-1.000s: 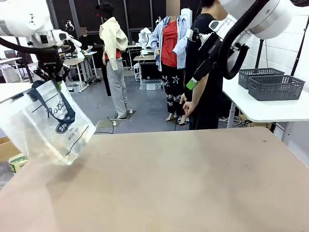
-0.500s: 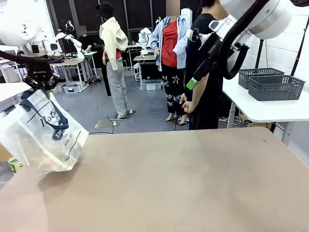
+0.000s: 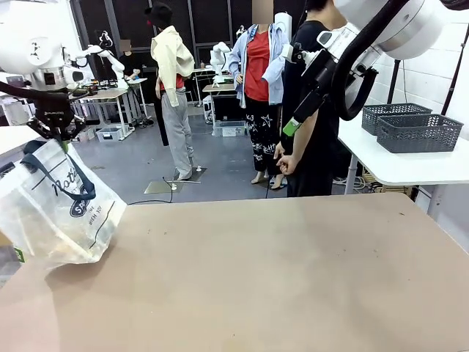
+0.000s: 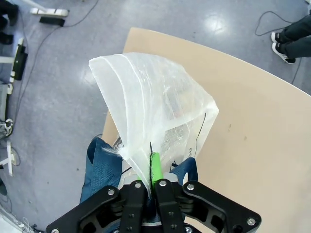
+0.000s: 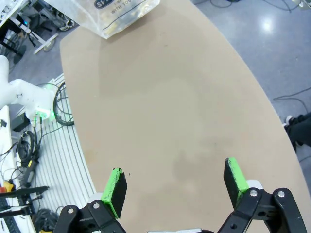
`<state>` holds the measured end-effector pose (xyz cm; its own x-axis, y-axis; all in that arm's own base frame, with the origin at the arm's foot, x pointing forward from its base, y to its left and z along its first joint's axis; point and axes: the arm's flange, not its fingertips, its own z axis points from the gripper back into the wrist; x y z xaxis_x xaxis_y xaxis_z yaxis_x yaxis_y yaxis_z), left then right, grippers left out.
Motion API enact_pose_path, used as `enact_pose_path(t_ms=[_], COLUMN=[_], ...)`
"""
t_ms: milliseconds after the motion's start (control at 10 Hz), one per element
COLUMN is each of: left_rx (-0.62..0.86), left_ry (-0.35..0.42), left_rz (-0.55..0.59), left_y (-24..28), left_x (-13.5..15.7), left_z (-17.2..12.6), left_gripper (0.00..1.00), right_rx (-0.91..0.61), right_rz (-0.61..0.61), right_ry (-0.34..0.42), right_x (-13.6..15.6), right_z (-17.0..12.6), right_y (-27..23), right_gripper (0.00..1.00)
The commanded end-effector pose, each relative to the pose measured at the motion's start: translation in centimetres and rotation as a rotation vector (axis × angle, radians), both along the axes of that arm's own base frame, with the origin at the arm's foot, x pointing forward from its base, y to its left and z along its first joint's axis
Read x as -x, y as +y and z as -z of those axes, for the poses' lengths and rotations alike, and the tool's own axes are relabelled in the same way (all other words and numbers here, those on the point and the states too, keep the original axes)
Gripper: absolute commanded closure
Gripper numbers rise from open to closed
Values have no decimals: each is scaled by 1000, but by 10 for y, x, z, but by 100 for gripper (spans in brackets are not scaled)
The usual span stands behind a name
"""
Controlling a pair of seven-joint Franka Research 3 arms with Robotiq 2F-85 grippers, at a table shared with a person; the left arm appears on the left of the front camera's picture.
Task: Transfer purchased items from the store into the shopping bag.
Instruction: Move the Reusable shopping bag to the right side of the table.
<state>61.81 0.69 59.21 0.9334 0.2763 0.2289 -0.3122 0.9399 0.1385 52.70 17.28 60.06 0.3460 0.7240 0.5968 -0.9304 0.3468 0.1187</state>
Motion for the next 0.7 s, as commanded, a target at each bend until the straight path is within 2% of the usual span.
enact_pose_path(t_ms=[0,500,600], left_rx=[-53,-82,-9], left_ry=[-22,-4,-65], left_rz=[-2,16,25], left_y=[7,1,-15], left_x=[-6,-22,-24], left_z=[-8,-2,1], left_gripper=[100,100,100], right_rx=[-1,-1,-1], right_rz=[11,11,11], right_ry=[13,13,13], right_x=[-1,-1,-1], right_z=[-1,-1,-1], right_y=[2,2,2], right_gripper=[0,0,0])
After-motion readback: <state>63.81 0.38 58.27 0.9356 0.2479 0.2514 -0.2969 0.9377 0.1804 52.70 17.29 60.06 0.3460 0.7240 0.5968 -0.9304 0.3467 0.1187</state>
